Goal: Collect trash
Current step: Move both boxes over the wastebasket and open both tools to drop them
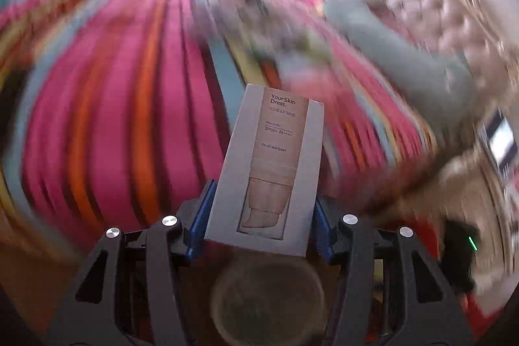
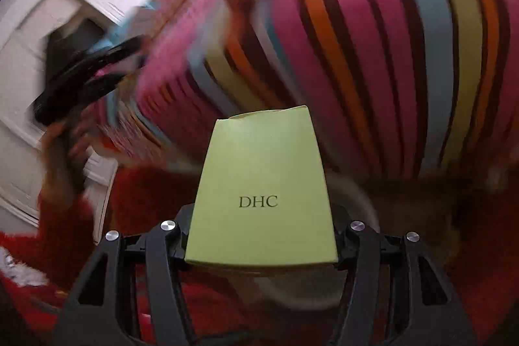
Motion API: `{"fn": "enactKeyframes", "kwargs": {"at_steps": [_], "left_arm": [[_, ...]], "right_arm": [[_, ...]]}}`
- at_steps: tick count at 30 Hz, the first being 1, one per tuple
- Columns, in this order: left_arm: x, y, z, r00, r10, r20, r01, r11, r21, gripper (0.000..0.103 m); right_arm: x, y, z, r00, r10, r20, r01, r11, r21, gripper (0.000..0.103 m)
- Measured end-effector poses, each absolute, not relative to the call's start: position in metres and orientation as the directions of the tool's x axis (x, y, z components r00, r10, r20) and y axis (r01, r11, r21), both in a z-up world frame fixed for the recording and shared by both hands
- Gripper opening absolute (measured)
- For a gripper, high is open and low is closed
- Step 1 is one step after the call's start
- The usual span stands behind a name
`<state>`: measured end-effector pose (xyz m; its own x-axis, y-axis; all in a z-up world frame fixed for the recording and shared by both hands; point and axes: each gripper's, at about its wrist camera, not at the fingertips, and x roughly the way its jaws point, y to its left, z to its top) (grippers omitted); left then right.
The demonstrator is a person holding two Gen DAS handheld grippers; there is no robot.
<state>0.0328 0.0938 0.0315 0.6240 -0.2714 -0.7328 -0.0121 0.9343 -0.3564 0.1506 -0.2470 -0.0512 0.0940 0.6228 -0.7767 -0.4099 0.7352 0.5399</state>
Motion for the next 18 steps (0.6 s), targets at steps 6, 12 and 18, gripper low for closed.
{"fn": "enactKeyframes", "kwargs": {"at_steps": [6, 12, 18], "left_arm": [[-0.016, 0.012, -0.11, 0.31, -0.276, -0.91, -0.011, 0.956, -0.293, 0.053], [-0.01, -0.01, -0.171, 0.165, -0.268, -0.949, -0.007, 0.962, -0.273, 0.053], [-0.006, -0.014, -0.188, 0.109, -0.24, -0.965, -0.024, 0.969, -0.244, 0.088]], "right_arm": [[0.153, -0.235, -0.129, -0.032, 0.499, -0.866, -0.331, 0.812, 0.48, 0.055], [0.154, -0.221, -0.142, -0.026, 0.42, -0.907, -0.393, 0.83, 0.396, 0.056], [0.15, -0.228, -0.148, -0.023, 0.383, -0.923, -0.388, 0.848, 0.362, 0.076]]}}
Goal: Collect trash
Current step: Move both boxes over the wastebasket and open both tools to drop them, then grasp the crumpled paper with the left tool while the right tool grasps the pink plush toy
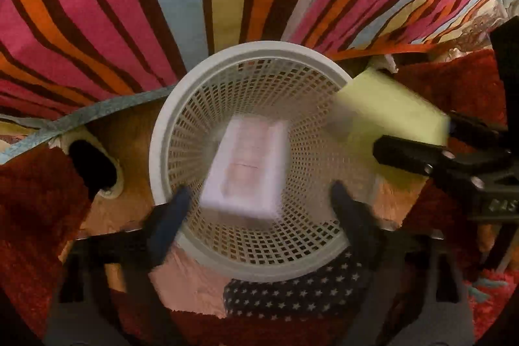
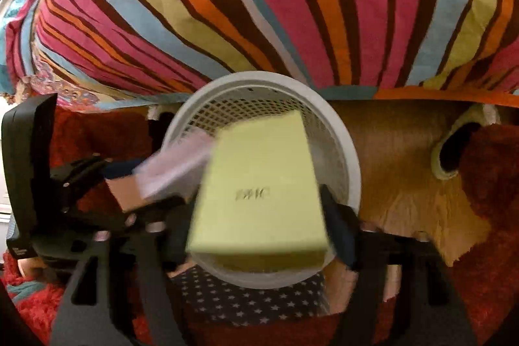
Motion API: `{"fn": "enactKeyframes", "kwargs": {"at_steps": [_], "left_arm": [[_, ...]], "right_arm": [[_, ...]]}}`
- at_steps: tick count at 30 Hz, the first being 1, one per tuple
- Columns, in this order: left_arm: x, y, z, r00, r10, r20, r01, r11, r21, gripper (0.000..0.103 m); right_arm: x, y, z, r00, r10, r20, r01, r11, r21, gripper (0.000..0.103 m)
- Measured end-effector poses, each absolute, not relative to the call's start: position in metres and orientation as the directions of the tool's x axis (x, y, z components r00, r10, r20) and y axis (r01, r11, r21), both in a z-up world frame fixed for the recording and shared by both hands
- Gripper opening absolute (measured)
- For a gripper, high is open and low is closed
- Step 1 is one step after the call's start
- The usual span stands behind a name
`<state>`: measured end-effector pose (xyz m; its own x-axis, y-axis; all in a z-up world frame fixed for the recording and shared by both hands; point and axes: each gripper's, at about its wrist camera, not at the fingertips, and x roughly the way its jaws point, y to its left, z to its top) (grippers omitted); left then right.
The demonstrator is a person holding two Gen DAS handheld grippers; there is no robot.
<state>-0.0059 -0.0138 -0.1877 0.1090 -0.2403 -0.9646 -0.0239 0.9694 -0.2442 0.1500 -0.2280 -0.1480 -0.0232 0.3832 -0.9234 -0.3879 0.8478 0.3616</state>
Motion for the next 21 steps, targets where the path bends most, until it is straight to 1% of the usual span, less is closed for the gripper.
{"fn": "enactKeyframes", "kwargs": {"at_steps": [2, 7, 9, 11, 13, 16, 17, 18, 19, 21], "left_arm": [[-0.01, -0.01, -0.19, 0.112, -0.267, -0.957, -0.038, 0.961, -0.272, 0.088], [-0.009, -0.003, -0.188, 0.135, -0.27, -0.953, -0.066, 0.958, -0.28, 0.09], [-0.009, -0.001, -0.181, 0.171, -0.267, -0.948, -0.061, 0.958, -0.281, 0.09], [-0.012, 0.004, -0.162, 0.243, -0.25, -0.937, -0.052, 0.961, -0.27, 0.09], [-0.014, 0.011, -0.133, 0.312, -0.225, -0.923, -0.042, 0.967, -0.25, 0.09], [-0.008, 0.034, -0.064, 0.475, -0.217, -0.853, -0.023, 0.966, -0.258, 0.09], [-0.001, 0.043, -0.038, 0.535, -0.181, -0.825, -0.024, 0.973, -0.229, 0.09], [0.008, 0.053, -0.017, 0.583, -0.136, -0.801, -0.036, 0.981, -0.192, 0.09], [0.022, 0.065, 0.008, 0.643, -0.078, -0.762, -0.057, 0.987, -0.15, 0.09], [0.058, 0.088, 0.048, 0.731, 0.031, -0.682, -0.12, 0.989, -0.084, 0.09]], "right_arm": [[0.15, -0.232, -0.143, 0.008, 0.374, -0.927, -0.374, 0.861, 0.344, 0.076], [0.152, -0.24, -0.133, 0.076, 0.365, -0.928, -0.378, 0.872, 0.312, 0.076], [0.151, -0.242, -0.116, 0.144, 0.379, -0.914, -0.405, 0.865, 0.295, 0.076], [0.148, -0.245, -0.094, 0.222, 0.403, -0.888, -0.434, 0.856, 0.28, 0.076], [0.148, -0.248, -0.06, 0.304, 0.45, -0.84, -0.455, 0.843, 0.287, 0.076], [0.156, -0.248, -0.008, 0.415, 0.524, -0.744, -0.482, 0.82, 0.309, 0.076], [0.16, -0.245, 0.008, 0.452, 0.533, -0.715, -0.491, 0.818, 0.3, 0.078], [0.166, -0.237, 0.027, 0.501, 0.541, -0.675, -0.503, 0.817, 0.282, 0.086], [0.171, -0.23, 0.041, 0.547, 0.553, -0.628, -0.513, 0.815, 0.271, 0.088], [0.182, -0.213, 0.061, 0.609, 0.557, -0.565, -0.524, 0.817, 0.241, 0.089]]}}
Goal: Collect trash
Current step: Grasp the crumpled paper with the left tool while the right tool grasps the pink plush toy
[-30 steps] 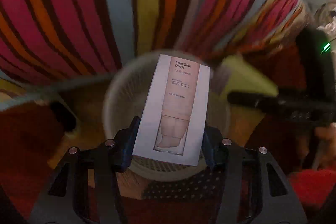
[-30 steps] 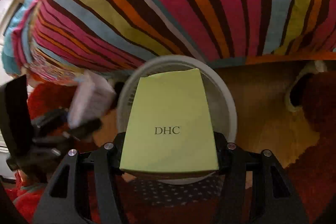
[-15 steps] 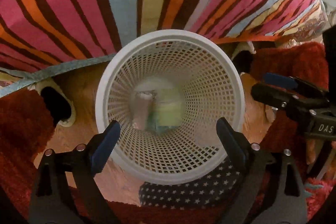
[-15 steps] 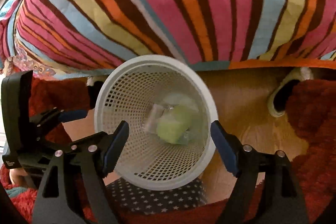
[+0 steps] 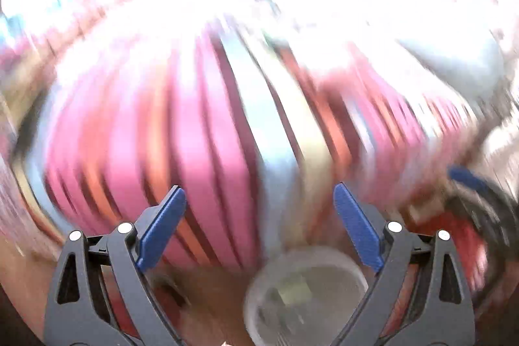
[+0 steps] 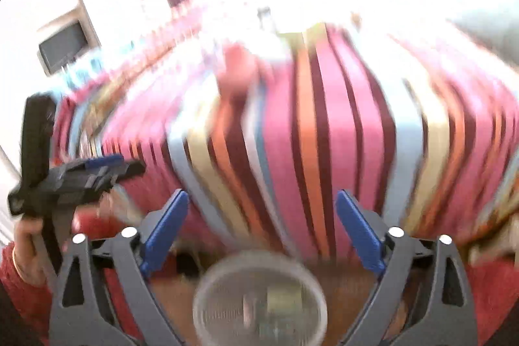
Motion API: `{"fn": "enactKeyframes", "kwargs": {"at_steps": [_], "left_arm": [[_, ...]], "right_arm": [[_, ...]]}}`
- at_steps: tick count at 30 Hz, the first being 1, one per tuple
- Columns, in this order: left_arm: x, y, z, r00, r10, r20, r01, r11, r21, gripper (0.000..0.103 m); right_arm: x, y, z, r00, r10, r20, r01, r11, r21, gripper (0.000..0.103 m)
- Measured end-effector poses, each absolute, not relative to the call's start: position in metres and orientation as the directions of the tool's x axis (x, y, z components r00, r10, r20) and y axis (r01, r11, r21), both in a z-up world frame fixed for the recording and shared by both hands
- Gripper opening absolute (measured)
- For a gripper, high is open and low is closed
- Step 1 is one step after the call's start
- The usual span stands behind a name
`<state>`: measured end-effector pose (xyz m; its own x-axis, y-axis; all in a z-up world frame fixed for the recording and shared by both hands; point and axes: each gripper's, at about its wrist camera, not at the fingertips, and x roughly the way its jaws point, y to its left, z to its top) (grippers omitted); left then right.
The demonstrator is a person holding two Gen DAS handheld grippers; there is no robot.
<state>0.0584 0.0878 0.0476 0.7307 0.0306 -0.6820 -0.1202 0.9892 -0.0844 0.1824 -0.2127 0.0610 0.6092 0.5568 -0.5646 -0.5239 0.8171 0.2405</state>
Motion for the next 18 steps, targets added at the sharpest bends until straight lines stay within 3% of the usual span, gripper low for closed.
{"fn": "enactKeyframes", "kwargs": {"at_steps": [5, 11, 18], "left_arm": [[0.163, 0.125, 0.078, 0.763, 0.07, -0.643, -0.165, 0.982, -0.088, 0.09], [0.259, 0.15, 0.071, 0.73, 0.081, -0.679, -0.209, 0.972, -0.108, 0.09], [0.309, 0.168, 0.047, 0.686, 0.028, -0.727, -0.25, 0.947, -0.199, 0.09]], "right_arm": [[0.216, -0.161, 0.079, 0.705, 0.498, -0.506, -0.507, 0.852, 0.133, 0.09], [0.257, -0.124, 0.067, 0.712, 0.448, -0.541, -0.47, 0.876, 0.106, 0.09], [0.282, -0.11, 0.058, 0.727, 0.387, -0.567, -0.403, 0.909, 0.103, 0.09]]}}
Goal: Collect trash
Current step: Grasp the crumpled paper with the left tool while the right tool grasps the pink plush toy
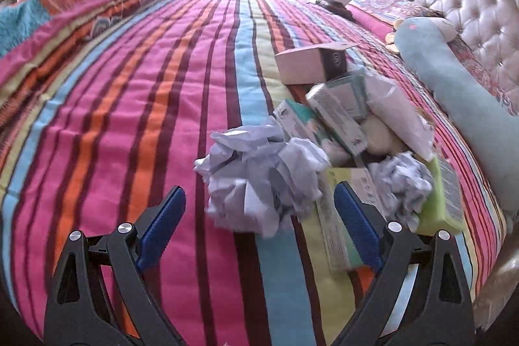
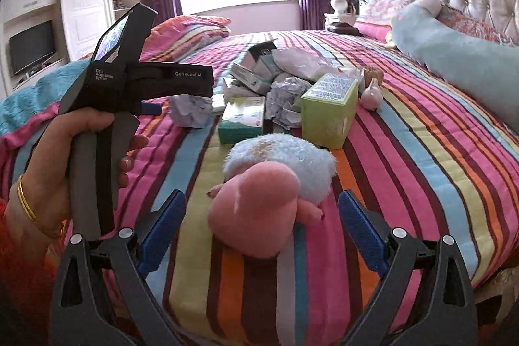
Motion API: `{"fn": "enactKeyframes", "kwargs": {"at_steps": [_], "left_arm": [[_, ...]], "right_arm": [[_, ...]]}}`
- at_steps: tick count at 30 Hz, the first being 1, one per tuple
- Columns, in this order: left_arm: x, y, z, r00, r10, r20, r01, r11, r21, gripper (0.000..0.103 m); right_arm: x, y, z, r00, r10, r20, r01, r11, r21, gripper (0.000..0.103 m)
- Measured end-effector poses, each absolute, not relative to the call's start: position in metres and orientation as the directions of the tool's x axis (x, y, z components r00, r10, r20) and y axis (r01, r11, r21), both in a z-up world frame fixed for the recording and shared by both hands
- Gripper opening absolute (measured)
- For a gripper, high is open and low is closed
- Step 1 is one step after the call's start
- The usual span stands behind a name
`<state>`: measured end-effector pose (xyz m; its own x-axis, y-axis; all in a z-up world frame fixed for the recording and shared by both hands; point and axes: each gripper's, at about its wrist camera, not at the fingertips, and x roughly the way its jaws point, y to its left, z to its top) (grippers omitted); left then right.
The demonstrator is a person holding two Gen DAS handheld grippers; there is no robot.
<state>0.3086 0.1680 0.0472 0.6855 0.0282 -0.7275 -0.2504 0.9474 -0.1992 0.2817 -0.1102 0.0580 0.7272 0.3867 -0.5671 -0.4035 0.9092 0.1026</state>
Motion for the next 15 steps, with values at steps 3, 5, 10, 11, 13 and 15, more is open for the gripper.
{"fn": "enactKeyframes", "kwargs": {"at_steps": [3, 5, 10, 11, 13, 15], "left_arm": [[0.325, 0.168, 0.035, 0.656, 0.056, -0.753, -0.287, 0.941, -0.18, 0.09], [0.334, 0.169, 0.029, 0.618, 0.091, -0.781, -0.322, 0.935, -0.146, 0.09], [0.343, 0.173, 0.021, 0.587, 0.127, -0.8, -0.369, 0.921, -0.124, 0.089], [0.341, 0.175, 0.021, 0.591, 0.12, -0.798, -0.371, 0.919, -0.136, 0.087], [0.336, 0.181, 0.023, 0.606, 0.139, -0.783, -0.383, 0.914, -0.133, 0.06], [0.329, 0.191, 0.023, 0.629, 0.097, -0.772, -0.378, 0.905, -0.195, 0.058]], "right_arm": [[0.29, -0.104, 0.051, 0.731, 0.364, -0.577, -0.396, 0.915, 0.075, 0.09], [0.298, -0.1, 0.043, 0.734, 0.329, -0.595, -0.376, 0.926, 0.049, 0.09], [0.308, -0.101, 0.031, 0.676, 0.36, -0.643, -0.406, 0.91, 0.082, 0.089], [0.306, -0.102, 0.033, 0.669, 0.377, -0.641, -0.425, 0.901, 0.087, 0.086], [0.304, -0.107, 0.037, 0.634, 0.439, -0.637, -0.472, 0.872, 0.131, 0.067], [0.302, -0.113, 0.041, 0.615, 0.468, -0.635, -0.486, 0.859, 0.162, 0.061]]}}
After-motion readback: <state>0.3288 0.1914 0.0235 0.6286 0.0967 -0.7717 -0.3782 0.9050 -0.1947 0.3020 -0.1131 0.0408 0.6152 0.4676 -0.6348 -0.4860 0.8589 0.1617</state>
